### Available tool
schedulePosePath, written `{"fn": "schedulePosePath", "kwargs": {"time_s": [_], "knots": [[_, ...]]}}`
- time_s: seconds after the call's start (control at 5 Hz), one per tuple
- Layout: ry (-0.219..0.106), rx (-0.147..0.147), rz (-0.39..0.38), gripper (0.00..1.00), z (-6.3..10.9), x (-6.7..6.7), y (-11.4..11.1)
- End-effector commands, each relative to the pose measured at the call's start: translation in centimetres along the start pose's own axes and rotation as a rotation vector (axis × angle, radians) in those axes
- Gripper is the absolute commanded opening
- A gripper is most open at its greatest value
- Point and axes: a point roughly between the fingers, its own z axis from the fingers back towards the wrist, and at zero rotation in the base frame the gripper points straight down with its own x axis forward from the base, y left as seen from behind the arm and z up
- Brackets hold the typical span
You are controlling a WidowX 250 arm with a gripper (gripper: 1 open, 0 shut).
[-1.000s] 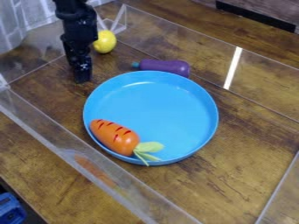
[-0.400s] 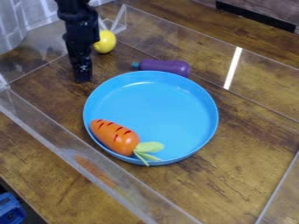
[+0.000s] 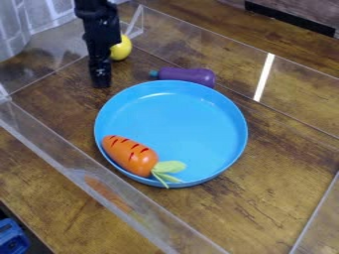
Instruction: Put the lemon on the blue tray
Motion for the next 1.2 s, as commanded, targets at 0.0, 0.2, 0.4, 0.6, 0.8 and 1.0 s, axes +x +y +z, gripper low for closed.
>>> {"fn": "schedulePosePath", "kwargs": {"time_s": [0.0, 0.2, 0.4, 0.6, 0.8, 1.0], "knots": [[-0.015, -0.005, -0.079, 0.0, -0.6, 1.0, 0.4], [-0.033, -0.003, -0.129, 0.0, -0.2, 2.1, 0.6], [-0.045, 0.003, -0.168, 0.0, 0.8, 3.1, 0.6], [-0.046, 0.015, -0.163, 0.0, 1.9, 3.3, 0.6], [-0.046, 0.03, -0.157, 0.0, 3.1, 3.4, 0.6], [-0.038, 0.046, -0.097, 0.0, 4.4, 3.5, 0.2]]}}
